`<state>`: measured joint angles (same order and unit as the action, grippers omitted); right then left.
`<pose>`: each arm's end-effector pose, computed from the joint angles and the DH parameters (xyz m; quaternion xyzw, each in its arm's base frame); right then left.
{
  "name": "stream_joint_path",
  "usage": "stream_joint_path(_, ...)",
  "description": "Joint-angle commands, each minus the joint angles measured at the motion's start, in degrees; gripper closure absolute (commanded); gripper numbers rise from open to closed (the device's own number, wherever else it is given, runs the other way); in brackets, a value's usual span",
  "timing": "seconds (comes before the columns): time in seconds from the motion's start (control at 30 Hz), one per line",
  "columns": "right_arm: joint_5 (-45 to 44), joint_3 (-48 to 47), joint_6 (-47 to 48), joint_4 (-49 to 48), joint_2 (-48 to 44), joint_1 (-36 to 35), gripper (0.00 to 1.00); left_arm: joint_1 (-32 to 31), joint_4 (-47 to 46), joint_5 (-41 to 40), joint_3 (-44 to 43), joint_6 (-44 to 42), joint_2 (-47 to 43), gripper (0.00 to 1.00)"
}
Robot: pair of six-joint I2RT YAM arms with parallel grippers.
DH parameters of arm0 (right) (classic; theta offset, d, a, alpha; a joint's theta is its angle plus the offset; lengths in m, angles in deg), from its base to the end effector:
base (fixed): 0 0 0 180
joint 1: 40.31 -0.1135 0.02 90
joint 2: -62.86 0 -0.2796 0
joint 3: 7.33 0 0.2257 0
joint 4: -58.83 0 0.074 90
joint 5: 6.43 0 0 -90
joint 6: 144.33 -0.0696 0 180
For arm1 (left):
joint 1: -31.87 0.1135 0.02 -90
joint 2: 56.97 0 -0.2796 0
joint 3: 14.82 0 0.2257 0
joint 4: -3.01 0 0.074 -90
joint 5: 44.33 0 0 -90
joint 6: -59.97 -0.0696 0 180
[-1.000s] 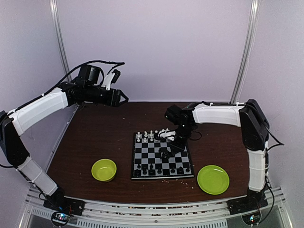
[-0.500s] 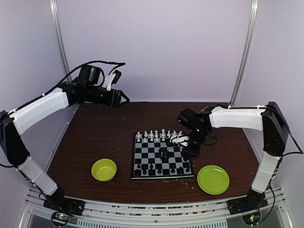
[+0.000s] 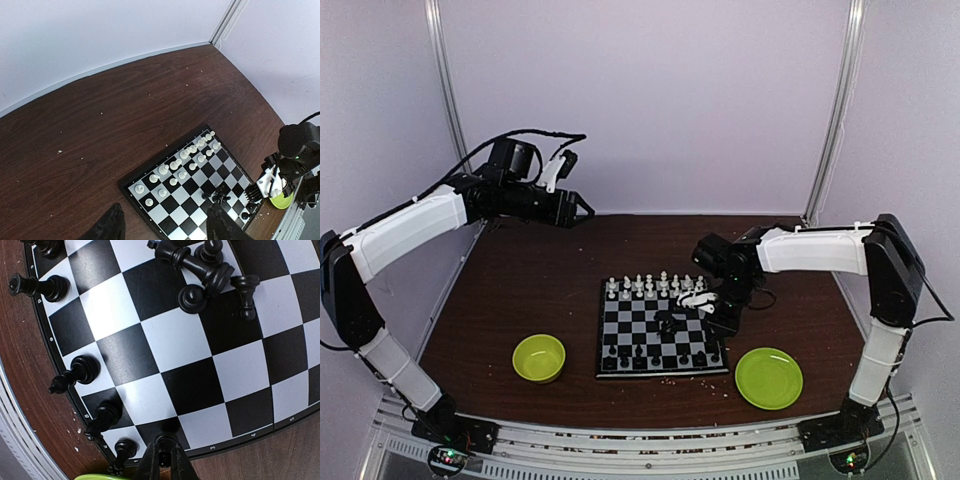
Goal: Set up the chess pieces on the board
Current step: Place the pawn at a7.
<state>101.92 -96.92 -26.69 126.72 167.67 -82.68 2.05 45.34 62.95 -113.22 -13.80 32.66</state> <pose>0.2261 0.2359 0.1855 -0.5731 0.8017 0.1655 0.0384 0.3006 -0.1961 0.3499 0.1736 0.8566 -0.3047 0.3785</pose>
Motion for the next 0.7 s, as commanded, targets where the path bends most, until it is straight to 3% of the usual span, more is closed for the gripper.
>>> stream_joint_path(0.0,1.0,0.8,0.9,-0.5,0.7,0.2,0.94,0.4,-2.4,1.2,-0.2,0.4,0.4,0.43)
stream_joint_path(0.67,1.0,2.0,1.2,-0.4,0.9,0.1,0.89,0.4,-2.4,2.1,-0.3,0.6,1.2,0.44)
